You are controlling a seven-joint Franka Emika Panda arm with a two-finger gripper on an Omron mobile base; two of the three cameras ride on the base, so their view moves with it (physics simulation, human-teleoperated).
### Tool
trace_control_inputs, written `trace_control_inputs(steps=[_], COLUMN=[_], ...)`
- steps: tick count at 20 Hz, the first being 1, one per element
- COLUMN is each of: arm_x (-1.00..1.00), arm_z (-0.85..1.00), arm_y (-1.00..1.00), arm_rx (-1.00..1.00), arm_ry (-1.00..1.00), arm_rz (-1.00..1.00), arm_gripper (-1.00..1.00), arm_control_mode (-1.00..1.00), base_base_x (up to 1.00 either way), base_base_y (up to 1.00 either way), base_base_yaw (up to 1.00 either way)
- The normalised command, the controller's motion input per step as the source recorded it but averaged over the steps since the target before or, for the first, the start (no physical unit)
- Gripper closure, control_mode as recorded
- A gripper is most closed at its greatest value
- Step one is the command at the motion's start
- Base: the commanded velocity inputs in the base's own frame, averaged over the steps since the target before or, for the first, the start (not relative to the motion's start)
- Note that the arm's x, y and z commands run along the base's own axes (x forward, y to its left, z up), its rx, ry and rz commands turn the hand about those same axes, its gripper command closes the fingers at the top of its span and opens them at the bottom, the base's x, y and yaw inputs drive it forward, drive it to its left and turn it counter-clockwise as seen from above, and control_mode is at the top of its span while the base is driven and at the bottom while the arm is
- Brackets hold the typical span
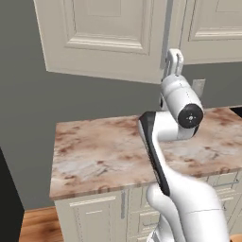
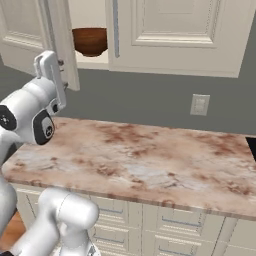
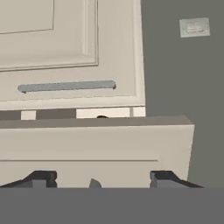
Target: Open the cabinet. Pick the bowls from the counter and place them in the cabinet. Then close the cabinet.
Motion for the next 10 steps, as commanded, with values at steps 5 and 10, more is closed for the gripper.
trace_control_inputs(steps=[5, 10], arm_x=[1.0, 1.0], arm_z=[-0.11, 0.0], arm_y=[0.0, 0.0], arm_rx=[0.16, 0.15], arm_ry=[0.08, 0.3], arm_rz=[0.02, 0.06], arm_gripper=[-1.0, -1.0], arm_control_mode=[-1.0, -1.0], base_base_x=[0.0, 0.0], base_base_y=[0.0, 0.0], base_base_yaw=[0.0, 0.0])
